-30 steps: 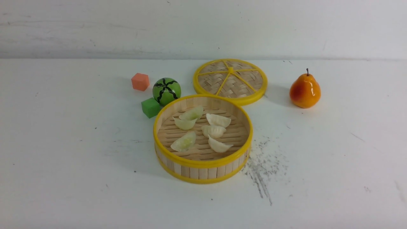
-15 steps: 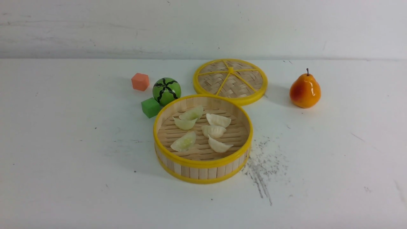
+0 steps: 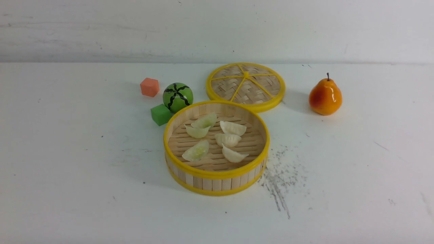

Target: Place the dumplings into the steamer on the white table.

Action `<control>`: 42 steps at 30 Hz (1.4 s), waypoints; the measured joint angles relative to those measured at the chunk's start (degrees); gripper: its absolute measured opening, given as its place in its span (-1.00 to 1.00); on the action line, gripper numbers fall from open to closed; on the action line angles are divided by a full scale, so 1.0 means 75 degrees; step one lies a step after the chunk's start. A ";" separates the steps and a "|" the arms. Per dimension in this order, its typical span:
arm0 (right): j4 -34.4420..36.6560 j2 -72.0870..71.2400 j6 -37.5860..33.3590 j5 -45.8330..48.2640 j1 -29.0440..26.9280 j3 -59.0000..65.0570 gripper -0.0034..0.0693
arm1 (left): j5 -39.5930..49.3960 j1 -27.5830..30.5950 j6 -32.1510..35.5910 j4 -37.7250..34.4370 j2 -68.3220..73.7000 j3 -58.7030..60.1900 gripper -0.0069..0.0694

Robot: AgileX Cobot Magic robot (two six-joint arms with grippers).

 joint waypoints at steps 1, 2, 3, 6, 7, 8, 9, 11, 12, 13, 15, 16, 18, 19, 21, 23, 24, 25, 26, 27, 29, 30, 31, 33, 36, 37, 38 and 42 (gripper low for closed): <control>0.0000 0.0000 0.0000 0.0000 0.0000 0.0000 -0.54 | 0.0000 0.0000 0.0000 0.0000 0.0000 0.0000 -0.85; 0.0000 0.0000 0.0000 0.0000 0.0000 0.0000 -0.54 | 0.0000 0.0000 0.0000 0.0000 0.0000 0.0000 -0.85; 0.0000 0.0000 0.0000 0.0000 0.0000 0.0000 -0.54 | 0.0000 0.0000 0.0000 0.0000 0.0000 0.0000 -0.85; 0.0000 0.0000 0.0000 0.0000 0.0000 0.0000 -0.53 | 0.0000 0.0000 0.0000 0.0000 0.0000 0.0000 -0.85; 0.0000 0.0000 0.0000 0.0000 0.0000 0.0000 -0.52 | 0.0000 0.0000 0.0000 0.0000 0.0000 0.0000 -0.85; 0.0000 0.0000 0.0000 0.0000 0.0000 0.0000 -0.51 | 0.0000 0.0000 0.0000 0.0000 0.0000 0.0000 -0.85; 0.0000 0.0000 0.0000 0.0000 0.0000 0.0000 -0.51 | 0.0000 0.0000 0.0000 0.0000 0.0000 0.0000 -0.85; 0.0000 0.0000 0.0000 0.0000 0.0000 0.0000 -0.51 | 0.0000 0.0000 0.0000 0.0000 0.0000 0.0000 -0.85; 0.0000 0.0000 0.0000 0.0000 0.0000 0.0000 -0.51 | 0.0000 0.0000 0.0000 0.0000 0.0000 0.0000 -0.85; 0.0000 0.0000 0.0000 0.0000 0.0000 0.0000 -0.51 | 0.0000 0.0000 0.0000 0.0000 0.0000 0.0000 -0.85; 0.0000 0.0000 0.0000 0.0000 0.0000 0.0000 -0.51 | 0.0000 0.0000 0.0000 0.0000 0.0000 0.0000 -0.85; 0.0000 0.0000 0.0000 0.0000 0.0000 0.0000 -0.51 | 0.0000 0.0000 0.0000 0.0000 0.0000 0.0000 -0.85; 0.0000 0.0000 0.0000 0.0000 0.0000 0.0000 -0.51 | 0.0000 0.0000 0.0000 0.0000 0.0000 0.0000 -0.85; 0.0000 0.0000 0.0000 0.0000 0.0000 0.0000 -0.51 | 0.0000 0.0000 0.0000 0.0000 0.0000 0.0000 -0.85; 0.0000 0.0000 0.0000 0.0000 0.0000 0.0000 -0.51 | 0.0000 0.0000 0.0000 0.0000 0.0000 0.0000 -0.85; 0.0000 0.0000 0.0000 0.0000 0.0000 0.0000 -0.51 | 0.0000 0.0000 0.0000 0.0000 0.0000 0.0000 -0.85; 0.0000 0.0000 0.0000 0.0000 0.0000 0.0000 -0.50 | 0.0000 0.0000 0.0000 0.0000 0.0000 0.0000 -0.85; 0.0000 0.0000 0.0000 0.0000 0.0000 0.0000 -0.50 | 0.0000 0.0000 0.0000 0.0000 0.0000 0.0000 -0.85; 0.0000 0.0000 0.0000 0.0000 0.0000 0.0000 -0.49 | 0.0000 0.0000 0.0000 0.0000 0.0000 0.0000 -0.85; 0.0000 0.0000 0.0000 0.0000 0.0000 0.0000 -0.49 | 0.0000 0.0000 0.0000 0.0000 0.0000 0.0000 -0.85; 0.0000 0.0000 0.0000 0.0000 0.0000 0.0000 -0.48 | -0.0007 0.0000 0.0000 0.0000 0.0000 0.0000 -0.85; 0.0000 0.0000 0.0000 0.0000 0.0000 0.0000 -0.48 | -0.0007 0.0000 0.0000 0.0000 0.0000 0.0000 -0.85; 0.0000 0.0000 0.0000 0.0000 0.0000 0.0000 -0.48 | -0.0007 0.0000 0.0000 0.0000 0.0000 0.0000 -0.85; 0.0000 0.0000 0.0000 0.0000 0.0000 0.0000 -0.48 | -0.0007 0.0000 0.0000 0.0000 0.0000 0.0000 -0.84; 0.0000 0.0000 0.0000 0.0000 0.0000 0.0000 -0.48 | -0.0007 0.0000 0.0000 0.0000 0.0000 0.0000 -0.83; 0.0000 0.0000 0.0000 0.0000 0.0000 0.0000 -0.47 | -0.0007 0.0000 0.0000 0.0000 0.0000 0.0000 -0.83; 0.0000 0.0000 0.0000 0.0000 0.0000 0.0000 -0.46 | -0.0007 0.0000 0.0000 0.0000 0.0000 0.0000 -0.83; 0.0000 0.0000 0.0000 0.0000 0.0000 0.0000 -0.45 | -0.0007 0.0000 0.0000 0.0000 0.0000 0.0000 -0.82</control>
